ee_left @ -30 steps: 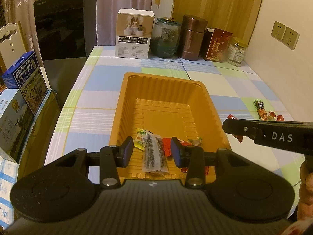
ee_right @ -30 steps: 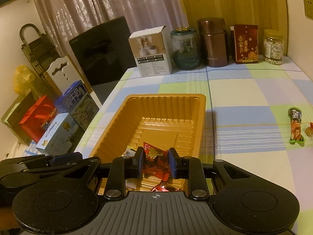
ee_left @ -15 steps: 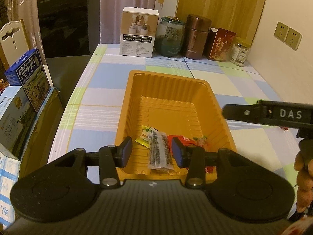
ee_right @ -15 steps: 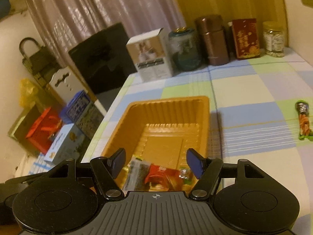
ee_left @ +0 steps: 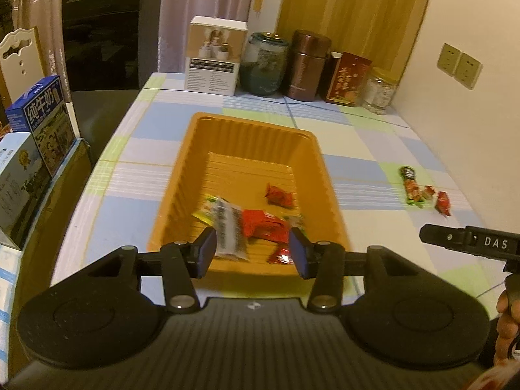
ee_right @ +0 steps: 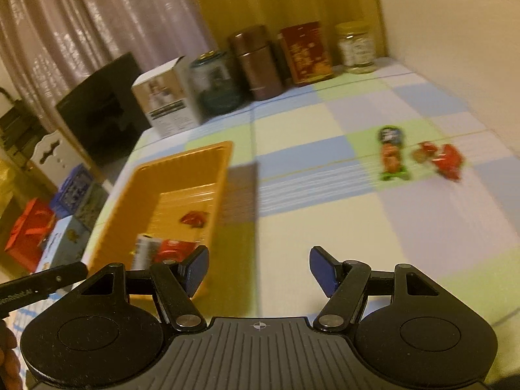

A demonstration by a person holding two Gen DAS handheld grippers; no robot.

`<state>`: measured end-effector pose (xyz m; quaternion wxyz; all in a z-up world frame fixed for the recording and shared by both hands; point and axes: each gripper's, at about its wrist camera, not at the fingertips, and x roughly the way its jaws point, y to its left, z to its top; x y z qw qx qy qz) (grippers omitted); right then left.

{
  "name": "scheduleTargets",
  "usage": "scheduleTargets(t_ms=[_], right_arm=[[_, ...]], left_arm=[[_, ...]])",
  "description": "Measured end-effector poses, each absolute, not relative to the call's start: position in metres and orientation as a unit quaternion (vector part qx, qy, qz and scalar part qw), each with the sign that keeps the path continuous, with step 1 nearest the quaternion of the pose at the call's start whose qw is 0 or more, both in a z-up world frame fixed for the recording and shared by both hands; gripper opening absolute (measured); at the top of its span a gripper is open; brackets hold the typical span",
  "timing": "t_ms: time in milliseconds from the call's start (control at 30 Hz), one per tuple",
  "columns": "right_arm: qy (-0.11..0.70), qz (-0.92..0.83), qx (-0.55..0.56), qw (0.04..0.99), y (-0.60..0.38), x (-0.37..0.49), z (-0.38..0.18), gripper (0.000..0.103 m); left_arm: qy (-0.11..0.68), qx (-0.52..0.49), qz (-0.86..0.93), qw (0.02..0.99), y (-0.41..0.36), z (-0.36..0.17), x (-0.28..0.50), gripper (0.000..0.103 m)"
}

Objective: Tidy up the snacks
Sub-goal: 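Move both open tools back toward the remaining snacks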

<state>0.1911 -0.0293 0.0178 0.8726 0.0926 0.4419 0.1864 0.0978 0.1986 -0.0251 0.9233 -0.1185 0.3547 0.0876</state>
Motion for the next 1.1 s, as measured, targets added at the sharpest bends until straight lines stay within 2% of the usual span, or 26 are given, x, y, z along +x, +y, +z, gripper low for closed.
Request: scheduleTargets(t_ms=[367,1100], right_arm=[[0.419,0.132,0.098,0.893,-0.098,0.168,0.044,0.069],[0.415,0.046,0.117,0.901,-0.183,0.161,0.047,0.069]], left_arm=[[0.354,-0.105,0.05,0.928,0.143,-0.017,0.095,0.049],[0.36,-0.062,-0.015,0.931,0.063,-0.012,0.127,0.051]])
